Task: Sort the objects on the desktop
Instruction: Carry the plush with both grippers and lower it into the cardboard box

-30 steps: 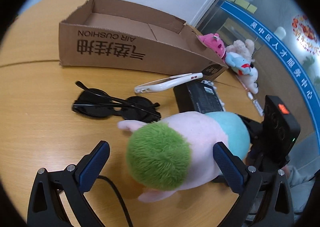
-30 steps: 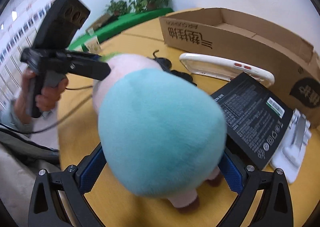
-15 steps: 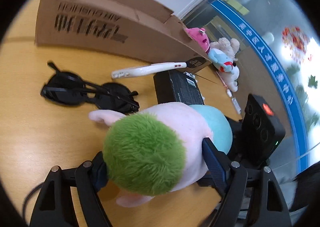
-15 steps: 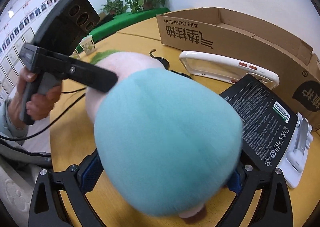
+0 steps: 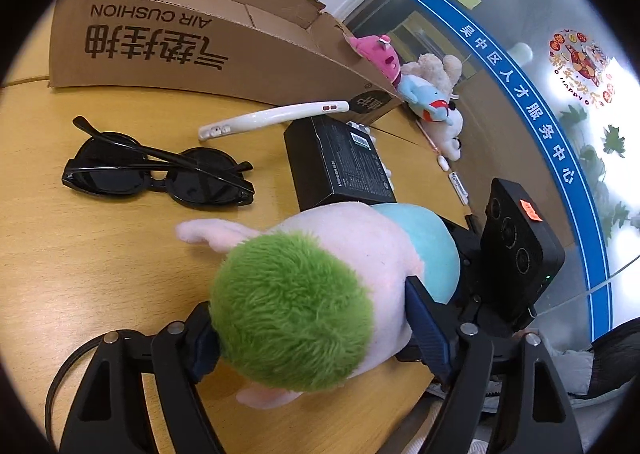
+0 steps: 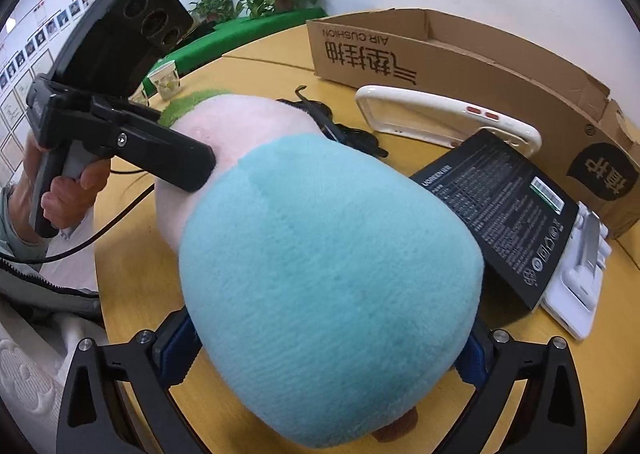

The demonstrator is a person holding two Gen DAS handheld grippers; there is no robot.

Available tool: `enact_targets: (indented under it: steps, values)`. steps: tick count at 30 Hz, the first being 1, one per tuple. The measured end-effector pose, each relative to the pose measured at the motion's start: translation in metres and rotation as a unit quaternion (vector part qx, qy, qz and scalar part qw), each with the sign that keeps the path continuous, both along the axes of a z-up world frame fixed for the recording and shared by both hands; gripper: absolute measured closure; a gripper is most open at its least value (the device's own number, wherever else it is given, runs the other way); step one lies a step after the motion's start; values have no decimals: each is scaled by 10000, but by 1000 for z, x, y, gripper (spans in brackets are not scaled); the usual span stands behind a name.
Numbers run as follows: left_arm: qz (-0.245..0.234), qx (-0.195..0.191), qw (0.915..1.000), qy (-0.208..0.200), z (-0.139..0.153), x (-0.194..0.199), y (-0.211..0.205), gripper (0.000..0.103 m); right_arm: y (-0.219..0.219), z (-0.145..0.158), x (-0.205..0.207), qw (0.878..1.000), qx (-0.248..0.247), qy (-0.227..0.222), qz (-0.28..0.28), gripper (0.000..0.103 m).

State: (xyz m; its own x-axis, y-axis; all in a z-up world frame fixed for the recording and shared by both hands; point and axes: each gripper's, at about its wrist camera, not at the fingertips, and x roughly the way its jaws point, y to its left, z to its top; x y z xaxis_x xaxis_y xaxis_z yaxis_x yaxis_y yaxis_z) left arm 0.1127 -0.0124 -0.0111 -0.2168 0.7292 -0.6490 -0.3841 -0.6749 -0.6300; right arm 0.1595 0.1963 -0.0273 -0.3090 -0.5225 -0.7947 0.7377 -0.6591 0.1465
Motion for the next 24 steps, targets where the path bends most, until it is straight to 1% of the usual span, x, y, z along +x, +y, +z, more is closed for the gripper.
enact_targets:
  steps: [4, 6, 9, 10, 13, 16, 17, 21, 23, 24]
  values:
    - [-116, -25, 9999, 114, 5, 1, 5, 30, 5, 2, 3, 9999, -78, 9, -64, 7]
    - [-118, -6, 9996, 254, 14, 1, 8, 32, 7, 4, 3, 9998, -104, 65, -137, 9]
    - [-119, 124, 9977, 653, 43, 2, 8, 33, 11, 21, 3, 9990, -259, 265, -256, 11]
    - [-126, 118, 9958, 895, 58, 2, 9, 33, 13, 29, 3, 9984, -339, 362, -273, 11]
    - [-120, 30, 9901, 1402, 96, -6, 13, 33, 17, 67, -3, 9950, -460, 828, -309, 10]
    - [-158, -12, 9804, 1964, 140, -21, 13, 34, 16, 103, -17, 9903, -451, 1268, -341, 10]
    - [-154, -17, 9754, 2201, 160, -26, 12, 34, 12, 121, -23, 9875, -427, 1475, -342, 10]
    - [-84, -119, 9555, 2947, 221, -44, 9, 33, 4, 185, -50, 9747, -478, 2163, -314, 10]
    - [-13, -154, 9453, 3259, 251, -57, 6, 33, -1, 214, -64, 9686, -482, 2424, -276, 10]
    - [26, -155, 9416, 3362, 263, -63, 4, 33, -4, 231, -75, 9650, -488, 2567, -248, 10]
